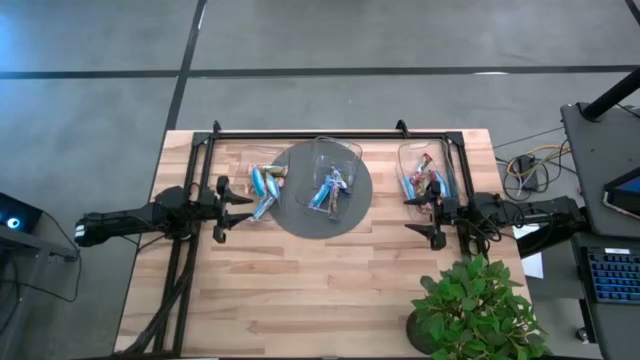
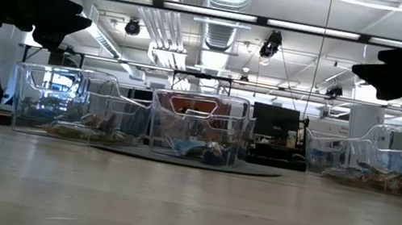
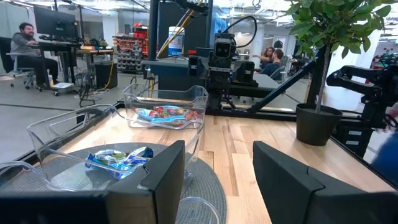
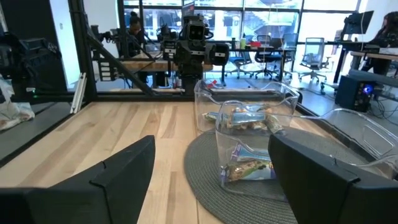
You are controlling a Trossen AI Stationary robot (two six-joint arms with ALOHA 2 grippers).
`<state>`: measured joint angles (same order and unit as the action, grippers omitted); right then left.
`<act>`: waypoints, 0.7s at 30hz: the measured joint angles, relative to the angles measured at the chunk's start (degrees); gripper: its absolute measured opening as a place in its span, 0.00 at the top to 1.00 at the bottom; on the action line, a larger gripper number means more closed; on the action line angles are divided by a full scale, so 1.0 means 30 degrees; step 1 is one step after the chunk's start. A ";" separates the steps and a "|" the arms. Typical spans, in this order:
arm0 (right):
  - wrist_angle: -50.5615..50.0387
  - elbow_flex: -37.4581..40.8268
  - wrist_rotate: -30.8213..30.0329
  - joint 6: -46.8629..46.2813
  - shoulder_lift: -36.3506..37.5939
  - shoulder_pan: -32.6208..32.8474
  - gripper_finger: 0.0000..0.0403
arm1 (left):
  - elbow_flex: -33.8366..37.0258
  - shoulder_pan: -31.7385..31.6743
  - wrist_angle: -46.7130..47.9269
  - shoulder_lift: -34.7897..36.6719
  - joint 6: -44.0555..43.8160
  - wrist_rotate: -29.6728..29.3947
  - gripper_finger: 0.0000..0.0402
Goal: Pick and place Granola Bars by type
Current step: Return to Home Position
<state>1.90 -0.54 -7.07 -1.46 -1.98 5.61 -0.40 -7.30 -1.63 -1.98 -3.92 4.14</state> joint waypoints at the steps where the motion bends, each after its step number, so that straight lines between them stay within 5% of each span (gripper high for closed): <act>1: 0.0001 0.0000 0.0000 0.0005 0.0000 0.0000 0.25 | 0.0000 0.0001 -0.0002 0.0000 0.0005 0.0000 0.57; 21: -0.0003 0.0000 -0.0007 0.0029 0.0000 0.0000 0.25 | 0.0000 0.0001 -0.0005 0.0000 0.0005 0.0000 0.57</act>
<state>1.89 -0.54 -7.09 -1.37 -1.98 5.61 -0.40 -7.29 -1.64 -1.98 -3.90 4.14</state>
